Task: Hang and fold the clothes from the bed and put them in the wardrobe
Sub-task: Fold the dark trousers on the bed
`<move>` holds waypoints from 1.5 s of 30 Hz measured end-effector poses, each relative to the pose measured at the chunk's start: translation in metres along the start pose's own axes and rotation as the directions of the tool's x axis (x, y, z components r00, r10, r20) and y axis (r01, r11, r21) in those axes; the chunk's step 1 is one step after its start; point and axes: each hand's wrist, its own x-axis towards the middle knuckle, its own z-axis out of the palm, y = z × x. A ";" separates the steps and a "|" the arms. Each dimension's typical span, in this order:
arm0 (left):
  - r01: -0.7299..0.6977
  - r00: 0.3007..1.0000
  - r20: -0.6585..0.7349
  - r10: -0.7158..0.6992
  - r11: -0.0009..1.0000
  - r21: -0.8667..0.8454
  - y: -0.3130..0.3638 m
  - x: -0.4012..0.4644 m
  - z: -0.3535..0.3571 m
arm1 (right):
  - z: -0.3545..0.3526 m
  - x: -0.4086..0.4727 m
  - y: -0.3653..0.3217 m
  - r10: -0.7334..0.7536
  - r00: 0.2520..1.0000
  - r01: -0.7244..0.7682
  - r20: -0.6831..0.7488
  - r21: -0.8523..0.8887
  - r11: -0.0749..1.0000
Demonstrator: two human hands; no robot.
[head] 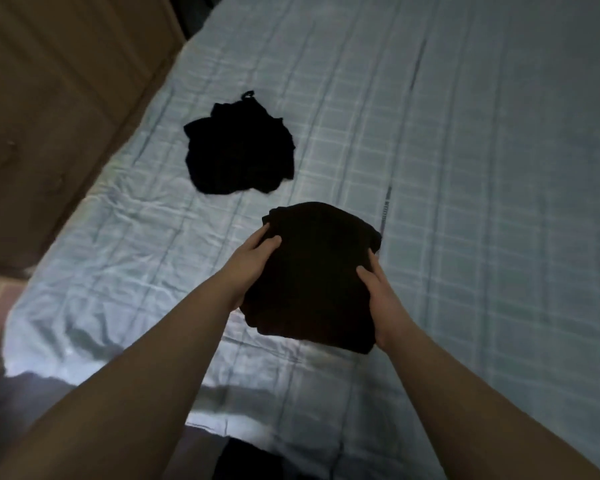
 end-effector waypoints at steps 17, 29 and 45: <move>-0.625 0.545 -0.766 0.341 0.775 -0.099 -0.008 -0.474 -0.294 | 0.405 -0.277 -0.038 -0.381 0.562 0.677 0.734 -0.144 0.722; -0.755 0.138 -0.968 0.211 0.654 0.035 -0.159 -0.720 -0.448 | 0.640 -0.464 0.097 -0.233 0.132 0.800 0.963 0.035 0.599; -0.658 -0.009 -0.994 0.108 0.748 0.087 -0.088 -0.615 -0.624 | 0.842 -0.335 0.066 -0.088 0.146 0.770 0.985 -0.057 0.635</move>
